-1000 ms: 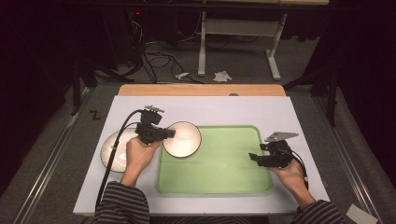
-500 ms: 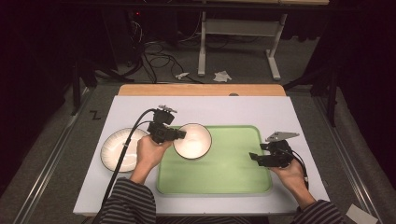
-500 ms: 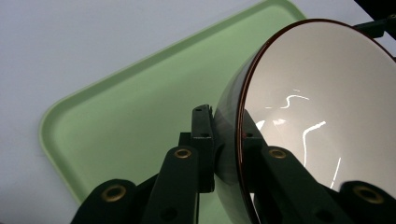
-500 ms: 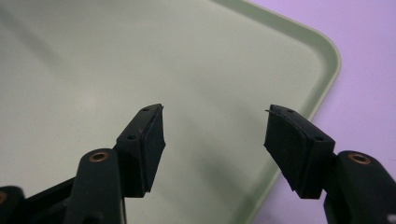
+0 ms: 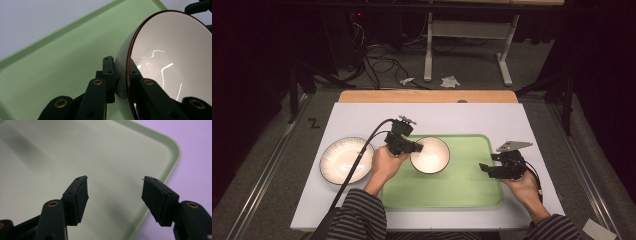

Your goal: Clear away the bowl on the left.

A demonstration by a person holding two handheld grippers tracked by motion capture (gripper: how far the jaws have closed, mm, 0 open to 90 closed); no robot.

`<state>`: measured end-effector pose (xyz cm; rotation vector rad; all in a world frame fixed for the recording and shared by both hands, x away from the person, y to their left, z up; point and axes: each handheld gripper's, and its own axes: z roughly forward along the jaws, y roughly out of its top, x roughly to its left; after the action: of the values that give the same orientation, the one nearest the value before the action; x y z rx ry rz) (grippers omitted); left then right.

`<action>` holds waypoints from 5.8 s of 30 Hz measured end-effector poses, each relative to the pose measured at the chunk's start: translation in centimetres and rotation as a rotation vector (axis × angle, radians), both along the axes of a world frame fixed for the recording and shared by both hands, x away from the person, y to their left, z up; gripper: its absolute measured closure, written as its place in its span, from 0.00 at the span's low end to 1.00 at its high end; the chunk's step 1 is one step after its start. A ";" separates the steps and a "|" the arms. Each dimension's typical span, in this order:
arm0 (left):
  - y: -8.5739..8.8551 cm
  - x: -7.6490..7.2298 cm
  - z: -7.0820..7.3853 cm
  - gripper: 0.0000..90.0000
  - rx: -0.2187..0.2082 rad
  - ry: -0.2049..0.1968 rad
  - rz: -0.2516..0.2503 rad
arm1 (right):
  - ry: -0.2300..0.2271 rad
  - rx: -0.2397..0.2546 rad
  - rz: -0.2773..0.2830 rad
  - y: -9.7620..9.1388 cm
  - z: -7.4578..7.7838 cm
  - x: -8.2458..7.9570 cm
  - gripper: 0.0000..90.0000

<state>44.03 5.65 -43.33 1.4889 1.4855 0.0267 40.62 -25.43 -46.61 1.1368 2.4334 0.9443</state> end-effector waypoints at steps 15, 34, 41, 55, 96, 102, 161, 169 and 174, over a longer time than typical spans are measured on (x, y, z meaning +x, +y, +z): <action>-1.2 1.3 -2.2 0.92 0.017 0.023 0.010 | -0.009 -0.004 0.000 0.1 0.1 -0.2 0.44; -2.2 2.6 -4.1 0.92 0.024 0.037 0.033 | -0.011 -0.009 0.004 0.1 0.1 -0.3 0.44; -2.4 3.0 -4.7 0.92 0.027 0.045 0.039 | -0.009 -0.009 0.004 0.1 0.0 -0.3 0.44; -2.7 3.4 -5.2 0.92 0.018 0.051 0.048 | -0.001 -0.010 0.004 0.1 0.0 -0.4 0.44; -0.7 1.3 -1.1 0.66 0.033 -0.123 0.054 | 0.001 -0.013 0.005 0.1 -0.1 -0.3 0.43; 0.3 0.3 0.1 0.64 0.036 -0.150 0.058 | 0.003 -0.013 0.006 0.1 -0.1 -0.3 0.43; 5.7 -7.7 0.2 0.59 -0.036 -0.149 0.117 | -0.004 0.003 0.006 0.0 0.2 -0.5 0.43; 5.3 -8.4 -0.6 0.58 -0.046 -0.127 0.110 | -0.005 0.011 0.001 0.0 0.3 -0.6 0.43; 5.0 -8.6 -1.3 0.58 -0.034 -0.113 0.104 | -0.011 0.011 0.005 0.0 0.3 -0.7 0.43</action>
<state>35.46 10.65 -44.61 1.3604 1.4635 0.1450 39.93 -25.46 -46.27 1.1267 2.4268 0.9648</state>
